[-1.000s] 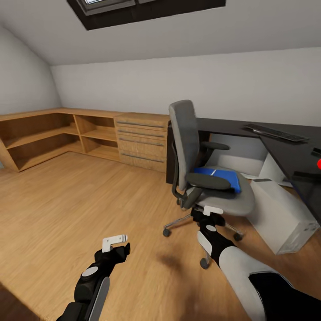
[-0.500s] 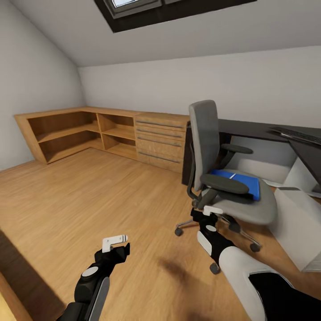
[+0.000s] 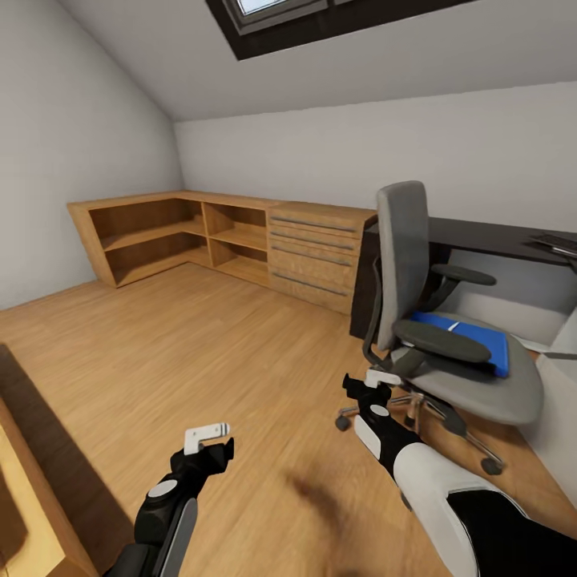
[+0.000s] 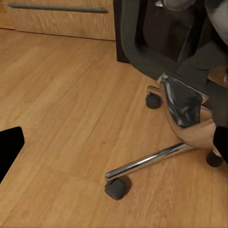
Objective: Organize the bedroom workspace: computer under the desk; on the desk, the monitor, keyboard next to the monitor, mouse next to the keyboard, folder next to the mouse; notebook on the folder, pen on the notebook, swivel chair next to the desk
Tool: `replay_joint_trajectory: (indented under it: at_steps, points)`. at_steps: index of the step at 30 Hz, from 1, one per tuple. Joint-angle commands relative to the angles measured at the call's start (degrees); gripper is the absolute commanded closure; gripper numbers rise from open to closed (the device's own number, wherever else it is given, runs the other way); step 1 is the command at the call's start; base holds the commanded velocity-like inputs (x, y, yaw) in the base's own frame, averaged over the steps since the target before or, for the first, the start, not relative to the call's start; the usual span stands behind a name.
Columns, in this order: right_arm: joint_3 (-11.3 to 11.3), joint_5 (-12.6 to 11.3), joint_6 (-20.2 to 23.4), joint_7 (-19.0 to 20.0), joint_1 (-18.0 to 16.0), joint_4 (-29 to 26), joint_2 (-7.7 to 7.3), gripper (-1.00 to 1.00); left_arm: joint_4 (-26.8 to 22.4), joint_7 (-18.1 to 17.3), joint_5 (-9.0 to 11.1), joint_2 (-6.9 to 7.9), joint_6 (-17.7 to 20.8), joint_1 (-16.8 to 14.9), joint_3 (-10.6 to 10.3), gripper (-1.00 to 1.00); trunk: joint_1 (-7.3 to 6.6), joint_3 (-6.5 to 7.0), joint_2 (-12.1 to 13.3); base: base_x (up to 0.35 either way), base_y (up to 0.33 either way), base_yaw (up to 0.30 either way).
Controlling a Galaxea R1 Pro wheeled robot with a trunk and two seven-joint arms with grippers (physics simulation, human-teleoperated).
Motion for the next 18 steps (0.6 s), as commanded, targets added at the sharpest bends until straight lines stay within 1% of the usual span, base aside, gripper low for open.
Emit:
replay_joint_trajectory:
  at_steps: [1,6,8,14,18]
  points:
    - [0.28,-0.55,-0.26,-0.16,-0.04,0.03,0.0,-1.0,0.21,0.54,0.6,0.0,0.19,-0.03,-0.06,-1.0,-0.01,-0.05,-0.02,0.032,0.023,0.022]
    - [0.27,-0.47,-0.27,-0.15,-0.04,-0.01,-0.09,-1.0,0.72,0.68,0.59,-0.01,0.14,-0.03,-0.13,-1.0,-0.01,-0.05,-0.02,-0.008,0.005,0.004]
    - [0.28,-0.47,-0.3,-0.15,-0.04,-0.01,-0.09,-1.0,0.74,0.69,0.58,-0.01,0.15,-0.03,-0.14,-1.0,-0.01,-0.05,-0.02,-0.193,0.001,0.0]
    - [0.26,-0.5,-0.33,-0.15,-0.04,-0.01,-0.09,-1.0,0.75,0.69,0.56,-0.01,0.19,-0.03,-0.14,-1.0,-0.01,-0.05,-0.02,-0.28,0.0,-0.006]
    - [0.29,-0.48,-0.33,-0.15,-0.04,-0.01,-0.09,-1.0,0.75,0.69,0.57,-0.01,0.19,-0.03,-0.14,-1.0,-0.01,0.03,-0.02,-0.119,0.0,-0.101]
